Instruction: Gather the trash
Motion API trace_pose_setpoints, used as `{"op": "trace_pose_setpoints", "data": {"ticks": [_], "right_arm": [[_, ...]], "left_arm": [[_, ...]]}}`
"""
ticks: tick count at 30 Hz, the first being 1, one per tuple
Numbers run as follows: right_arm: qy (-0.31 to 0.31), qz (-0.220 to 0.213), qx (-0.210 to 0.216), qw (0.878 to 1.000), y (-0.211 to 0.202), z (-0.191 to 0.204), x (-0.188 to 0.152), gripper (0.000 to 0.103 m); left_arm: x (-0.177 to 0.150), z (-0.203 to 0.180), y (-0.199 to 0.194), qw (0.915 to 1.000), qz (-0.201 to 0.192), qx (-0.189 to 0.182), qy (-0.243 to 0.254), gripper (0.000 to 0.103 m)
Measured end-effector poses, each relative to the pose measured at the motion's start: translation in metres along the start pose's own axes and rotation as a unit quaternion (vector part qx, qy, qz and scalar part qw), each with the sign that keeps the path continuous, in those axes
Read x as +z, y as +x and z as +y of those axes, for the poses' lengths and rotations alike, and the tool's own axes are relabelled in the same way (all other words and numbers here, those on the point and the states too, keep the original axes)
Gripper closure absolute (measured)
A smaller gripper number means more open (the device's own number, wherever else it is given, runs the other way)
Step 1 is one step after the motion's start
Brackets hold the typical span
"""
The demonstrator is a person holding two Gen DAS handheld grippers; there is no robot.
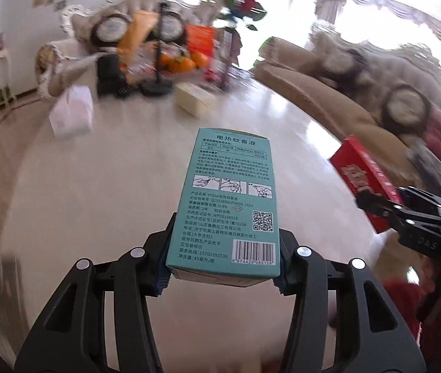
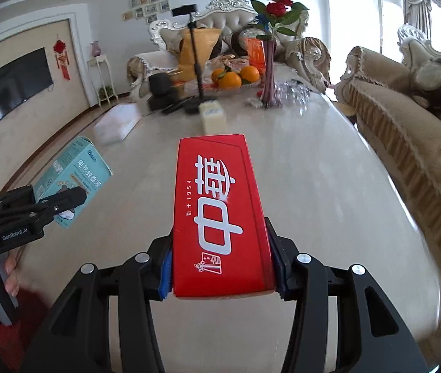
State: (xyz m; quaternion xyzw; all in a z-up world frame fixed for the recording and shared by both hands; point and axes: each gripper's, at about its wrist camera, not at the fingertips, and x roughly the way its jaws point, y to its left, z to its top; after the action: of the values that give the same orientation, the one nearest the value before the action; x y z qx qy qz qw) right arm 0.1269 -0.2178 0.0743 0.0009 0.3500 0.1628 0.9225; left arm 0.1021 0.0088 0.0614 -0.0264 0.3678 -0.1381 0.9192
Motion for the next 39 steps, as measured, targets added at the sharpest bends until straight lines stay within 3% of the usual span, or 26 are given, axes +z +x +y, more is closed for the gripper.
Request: {"op": "trace_pose_setpoints", "data": {"ticks": [3, 7, 14, 16, 22, 24, 26, 28, 29, 39], "right_arm": [[0.022, 0.016, 0.005, 1.0, -0.046, 0.009, -0.061, 0.057], [0.045, 0.062, 0.007, 0.997, -0.068, 0.021, -0.122, 0.057], [0.08, 0.183, 0.01, 0.98, -0.028, 0.035, -0.21, 0.057], [0.081, 0.21, 0.005, 0.974, -0.01, 0.039, -0.225, 0.057], [0.061, 0.235, -0.004, 0.97, 0.012, 0.052, -0.242, 0.056], [0.06, 0.239, -0.003, 0.969, 0.012, 0.048, -0.25, 0.055], [0.057, 0.249, -0.005, 0.967, 0.014, 0.047, -0.259, 0.04], [0.057, 0.25, -0.012, 0.967, 0.012, 0.044, -0.262, 0.012], [0.059, 0.249, -0.012, 0.967, 0.011, 0.044, -0.264, 0.009], [0.089, 0.249, -0.019, 0.964, 0.003, 0.038, -0.252, 0.008]], "left_arm": [[-0.058, -0.027, -0.028, 0.9994, 0.022, -0.012, 0.026, 0.053], [-0.127, -0.05, -0.027, 0.9949, 0.086, -0.015, 0.051, 0.053], [-0.214, -0.052, 0.032, 0.9766, 0.212, -0.029, 0.026, 0.053], [-0.225, -0.05, 0.043, 0.9727, 0.229, -0.035, 0.021, 0.053], [-0.238, -0.055, 0.056, 0.967, 0.252, -0.031, 0.026, 0.051], [-0.237, -0.052, 0.059, 0.9665, 0.255, -0.016, 0.023, 0.038], [-0.237, -0.049, 0.062, 0.9656, 0.259, 0.002, 0.02, 0.026], [-0.238, -0.046, 0.064, 0.9641, 0.265, 0.007, 0.01, 0.019], [-0.238, -0.046, 0.065, 0.9636, 0.267, 0.005, 0.007, 0.018], [-0.22, -0.047, 0.056, 0.9707, 0.237, 0.035, 0.017, 0.018]]}}
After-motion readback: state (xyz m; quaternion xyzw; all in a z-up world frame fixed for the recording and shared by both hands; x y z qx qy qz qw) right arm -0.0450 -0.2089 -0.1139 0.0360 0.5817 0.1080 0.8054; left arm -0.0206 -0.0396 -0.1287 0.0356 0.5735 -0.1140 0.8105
